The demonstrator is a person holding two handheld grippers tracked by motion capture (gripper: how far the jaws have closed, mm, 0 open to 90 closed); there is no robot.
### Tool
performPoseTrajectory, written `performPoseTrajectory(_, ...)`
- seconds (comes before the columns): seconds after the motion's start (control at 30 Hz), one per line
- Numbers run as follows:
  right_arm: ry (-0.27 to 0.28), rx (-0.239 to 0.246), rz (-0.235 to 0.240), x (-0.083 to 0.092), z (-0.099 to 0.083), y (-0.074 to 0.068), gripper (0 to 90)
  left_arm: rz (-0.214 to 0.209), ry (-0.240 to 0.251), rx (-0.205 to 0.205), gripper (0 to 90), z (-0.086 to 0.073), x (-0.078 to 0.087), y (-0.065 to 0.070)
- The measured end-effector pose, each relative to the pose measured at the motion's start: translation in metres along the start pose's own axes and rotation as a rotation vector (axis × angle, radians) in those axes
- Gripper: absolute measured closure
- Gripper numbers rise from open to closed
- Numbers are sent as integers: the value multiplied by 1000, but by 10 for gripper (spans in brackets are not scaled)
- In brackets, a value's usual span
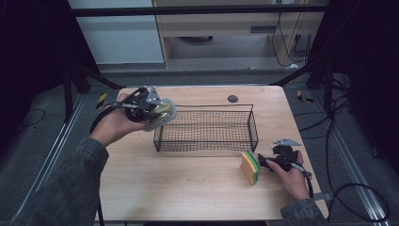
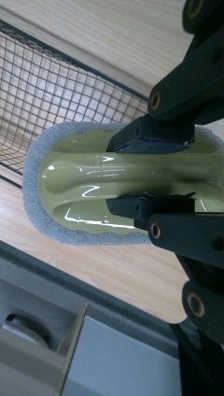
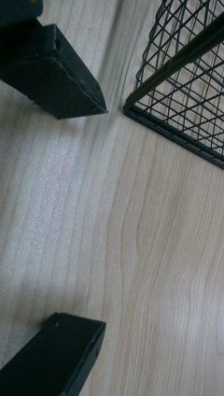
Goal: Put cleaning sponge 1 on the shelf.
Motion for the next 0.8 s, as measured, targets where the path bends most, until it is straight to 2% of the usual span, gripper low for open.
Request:
performPoseTrajectory(0.17, 2, -4, -3, 0, 0, 0, 7, -21, 0, -51, 709, 13, -10, 4)
performPoseTrajectory(0.33, 1, -4, -3, 0, 0, 0, 7, -36, 1, -76, 709, 20, -16, 9)
performPoseTrajectory(0.53, 1, -5, -3, 0, 0, -1, 7, -50, 3, -99, 709, 26, -23, 14)
performPoseTrajectory(0.8, 1, -4, -4, 0, 0, 0, 7, -55, 0, -103, 710, 28, -31, 15)
Point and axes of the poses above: each handheld gripper's, and its own axes: x roughly backward along the jaws, z roughly out of its top, y roughly to its right, the point moved 10 cm from there along -x, roughly forward along the jaws, and after that the axes turned 13 degrees about y, right-handed, at the moved point
